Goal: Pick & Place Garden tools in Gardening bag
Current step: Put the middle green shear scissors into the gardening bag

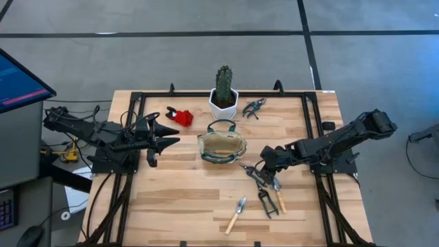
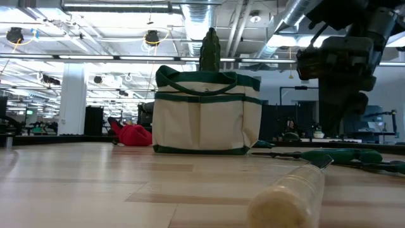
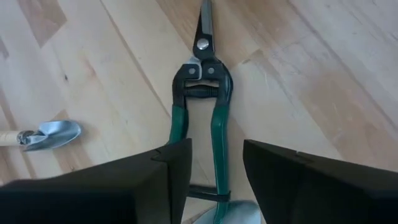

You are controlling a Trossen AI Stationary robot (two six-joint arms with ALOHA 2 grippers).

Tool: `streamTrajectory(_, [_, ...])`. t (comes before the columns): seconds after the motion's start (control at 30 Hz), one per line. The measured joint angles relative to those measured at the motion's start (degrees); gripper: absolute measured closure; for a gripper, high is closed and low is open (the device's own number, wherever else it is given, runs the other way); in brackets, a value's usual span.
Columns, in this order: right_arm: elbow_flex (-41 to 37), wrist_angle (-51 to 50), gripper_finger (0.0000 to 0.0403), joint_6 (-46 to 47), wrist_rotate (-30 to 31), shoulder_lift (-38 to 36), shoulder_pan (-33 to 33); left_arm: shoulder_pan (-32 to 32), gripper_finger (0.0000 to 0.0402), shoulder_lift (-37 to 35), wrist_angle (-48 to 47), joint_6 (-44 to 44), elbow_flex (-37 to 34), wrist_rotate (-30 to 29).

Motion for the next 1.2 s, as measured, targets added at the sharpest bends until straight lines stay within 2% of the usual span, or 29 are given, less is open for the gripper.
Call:
streamTrajectory(0.23, [0.0,-0.2,0.0254,-0.4,0.3,0.1,0.4,0.0,0.0275,0.0,0.0,0.0,0.0,0.0])
streamTrajectory(0.53, [0.2,2.3,0.0245,-0.1,-0.2,10.3,0.4,0.0,0.0275,0.9,0.1,0.0,0.0,0.0])
streamTrajectory(0.77, [1.4,3.9,0.0253,-0.4,-1.4,13.5,0.8,0.0,0.0275,3.1,-0.1,0.0,0.0,0.0])
streamTrajectory(0.97, [1.4,3.7,0.0276,-0.6,-1.7,13.5,0.6,0.0,0.0275,5.5,0.1,-0.1,0.0,0.0])
streamTrajectory(1.2, [1.4,2.8,0.0337,-0.2,-1.8,13.7,0.5,0.0,0.0275,6.8,0.0,-0.4,0.0,0.0])
